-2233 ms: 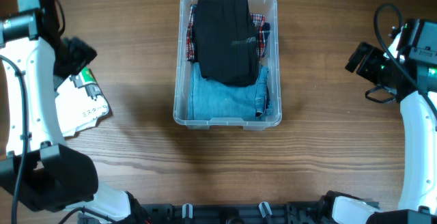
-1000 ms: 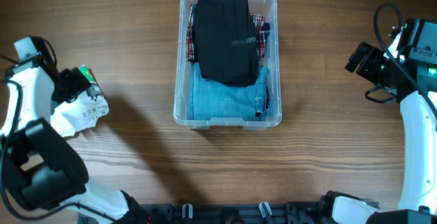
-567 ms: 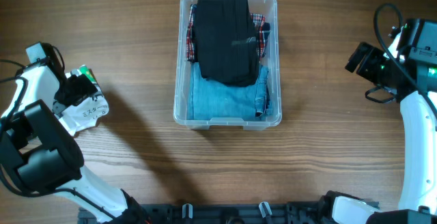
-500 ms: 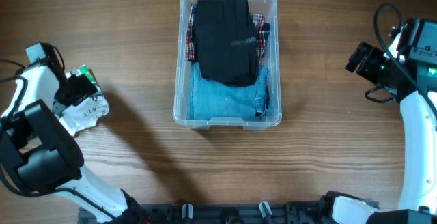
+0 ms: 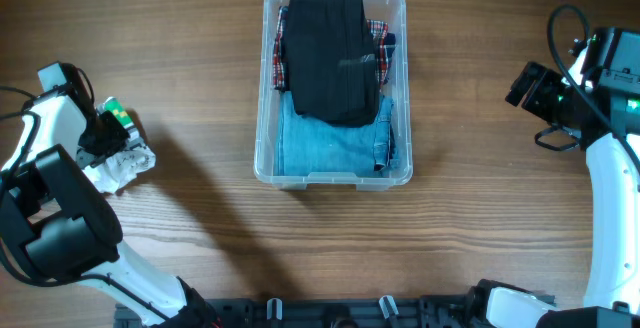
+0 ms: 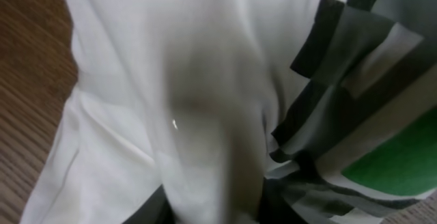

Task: Pack container
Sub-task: 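Lower the left gripper onto the white T-shirt and grasp it, then lift the white T-shirt and carry it over the container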

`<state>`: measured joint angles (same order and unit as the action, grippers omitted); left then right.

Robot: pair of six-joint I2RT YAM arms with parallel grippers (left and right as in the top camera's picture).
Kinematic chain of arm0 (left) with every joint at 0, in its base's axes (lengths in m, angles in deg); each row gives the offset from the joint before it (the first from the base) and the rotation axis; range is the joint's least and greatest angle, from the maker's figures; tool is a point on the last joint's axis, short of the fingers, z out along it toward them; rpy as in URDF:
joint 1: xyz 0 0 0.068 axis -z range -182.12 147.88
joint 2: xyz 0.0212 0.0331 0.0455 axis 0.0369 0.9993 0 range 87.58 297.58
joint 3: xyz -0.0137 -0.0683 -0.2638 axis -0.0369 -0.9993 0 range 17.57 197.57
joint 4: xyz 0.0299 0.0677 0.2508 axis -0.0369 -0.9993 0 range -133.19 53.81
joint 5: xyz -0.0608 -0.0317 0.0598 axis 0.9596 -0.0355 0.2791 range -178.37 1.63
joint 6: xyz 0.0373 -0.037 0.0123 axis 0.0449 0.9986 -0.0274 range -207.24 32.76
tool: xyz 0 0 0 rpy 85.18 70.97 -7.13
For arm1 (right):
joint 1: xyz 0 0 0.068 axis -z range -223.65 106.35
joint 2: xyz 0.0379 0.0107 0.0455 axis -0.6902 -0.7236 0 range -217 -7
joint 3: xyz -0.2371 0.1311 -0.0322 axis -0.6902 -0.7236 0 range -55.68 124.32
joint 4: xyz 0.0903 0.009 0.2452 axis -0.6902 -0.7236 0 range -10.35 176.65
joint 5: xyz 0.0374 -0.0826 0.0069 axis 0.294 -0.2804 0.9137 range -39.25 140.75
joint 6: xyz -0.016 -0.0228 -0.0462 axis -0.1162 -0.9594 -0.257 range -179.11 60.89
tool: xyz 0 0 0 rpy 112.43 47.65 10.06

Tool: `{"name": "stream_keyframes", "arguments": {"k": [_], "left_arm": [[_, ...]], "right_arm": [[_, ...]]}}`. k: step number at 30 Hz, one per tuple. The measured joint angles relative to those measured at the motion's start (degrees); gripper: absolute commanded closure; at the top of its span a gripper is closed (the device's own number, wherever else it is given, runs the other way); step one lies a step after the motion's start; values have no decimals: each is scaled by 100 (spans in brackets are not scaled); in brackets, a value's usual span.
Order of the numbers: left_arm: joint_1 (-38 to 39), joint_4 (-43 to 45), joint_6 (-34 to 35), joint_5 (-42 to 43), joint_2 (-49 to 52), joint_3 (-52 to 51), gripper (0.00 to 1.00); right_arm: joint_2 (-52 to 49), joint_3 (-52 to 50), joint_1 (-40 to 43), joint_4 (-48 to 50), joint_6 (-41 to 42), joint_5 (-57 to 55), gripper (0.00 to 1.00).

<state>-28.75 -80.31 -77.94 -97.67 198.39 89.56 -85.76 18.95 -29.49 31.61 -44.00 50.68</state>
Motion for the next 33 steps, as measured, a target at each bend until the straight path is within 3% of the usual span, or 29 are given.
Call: {"name": "stream_keyframes", "arguments": {"k": [1,4,9,14,22,33], "left_arm": [[0,-2,0,-9,0,0,75],[0,-13,2,-17,0,2,91],[0,-81,-2,-28,0,31,96],[0,-190,-2,-24,0,87,96],[0,-1075,-2,127,-15,608,96],[0,-1095,466,398,-1510,885,96]], "right_arm": [[0,0,0,0,0,0,0],[0,0,0,0,0,0,0],[0,0,0,0,0,0,0],[0,0,0,0,0,0,0],[0,0,0,0,0,0,0],[0,0,0,0,0,0,0]]}}
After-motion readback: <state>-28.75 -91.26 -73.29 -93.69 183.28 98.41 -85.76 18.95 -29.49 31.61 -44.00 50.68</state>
